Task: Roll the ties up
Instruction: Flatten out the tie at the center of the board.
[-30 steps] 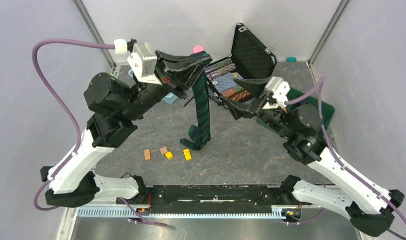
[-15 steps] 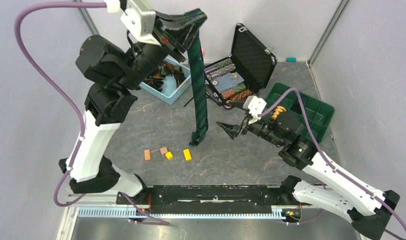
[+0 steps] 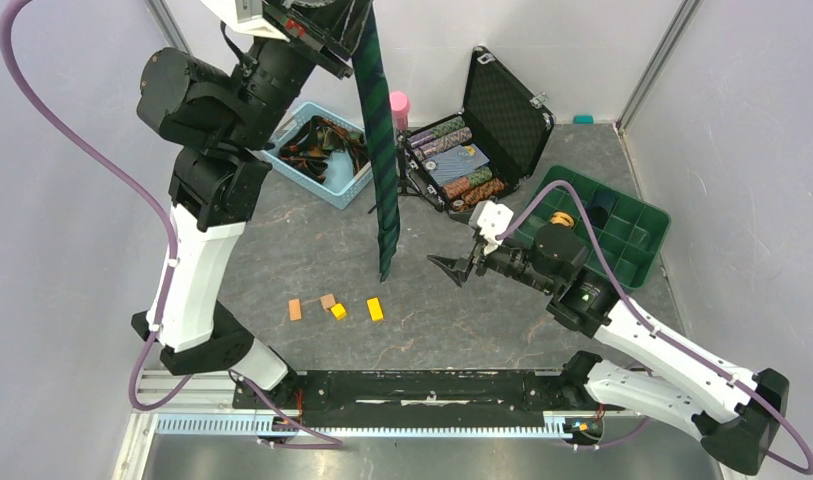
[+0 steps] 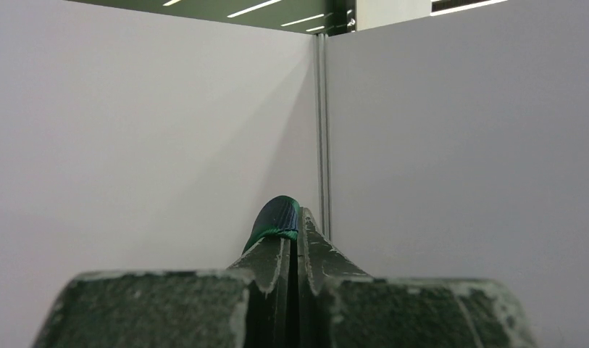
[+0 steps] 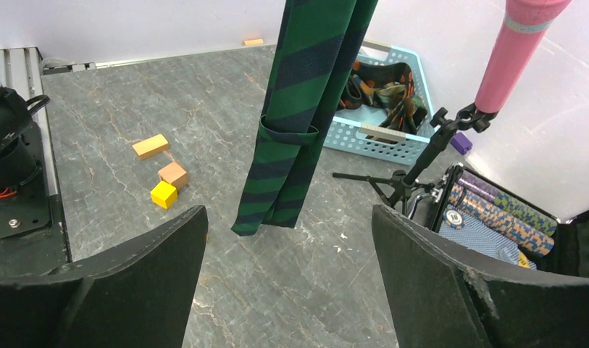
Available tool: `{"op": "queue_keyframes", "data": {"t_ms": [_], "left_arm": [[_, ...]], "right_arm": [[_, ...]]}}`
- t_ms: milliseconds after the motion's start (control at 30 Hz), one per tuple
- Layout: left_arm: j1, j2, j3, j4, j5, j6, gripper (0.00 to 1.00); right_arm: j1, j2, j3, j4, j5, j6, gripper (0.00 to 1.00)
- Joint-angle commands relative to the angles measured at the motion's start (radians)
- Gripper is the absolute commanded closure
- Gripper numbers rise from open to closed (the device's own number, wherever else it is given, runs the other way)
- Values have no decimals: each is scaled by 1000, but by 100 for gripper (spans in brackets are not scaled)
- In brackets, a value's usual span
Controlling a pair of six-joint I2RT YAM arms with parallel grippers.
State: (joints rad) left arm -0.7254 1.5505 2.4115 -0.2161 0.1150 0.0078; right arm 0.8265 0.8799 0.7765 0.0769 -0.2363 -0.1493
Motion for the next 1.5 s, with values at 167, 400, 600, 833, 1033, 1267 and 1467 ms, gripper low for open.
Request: {"op": "queue_keyframes", "data": {"t_ms": [167,400,600,833,1033,1267,1467], "left_arm": [[157,41,62,34,29,-368,98],[253,93,106,-53,165,-588,98],[273,109,104,-75,283,-659,98],[272,74,-38,-78,483,-753,98],[254,-123,-426,106,557,-822,98],[171,-301,-684,118,529,-752,98],[112,-404,-849,200,492,-747,98]], "right_arm": [[-1,-66,-31,126,-12,-64,11],[-1,-84,-6,150,-51,-129,11],[-1,-47,98,136,-78,-134,11],[-1,15,269,171,-174,-92,12],[-1,33,299,252,-203,-91,18],[-1,100,352,289,-226,-16,23],[0,141,339,367,-225,87,29]]}}
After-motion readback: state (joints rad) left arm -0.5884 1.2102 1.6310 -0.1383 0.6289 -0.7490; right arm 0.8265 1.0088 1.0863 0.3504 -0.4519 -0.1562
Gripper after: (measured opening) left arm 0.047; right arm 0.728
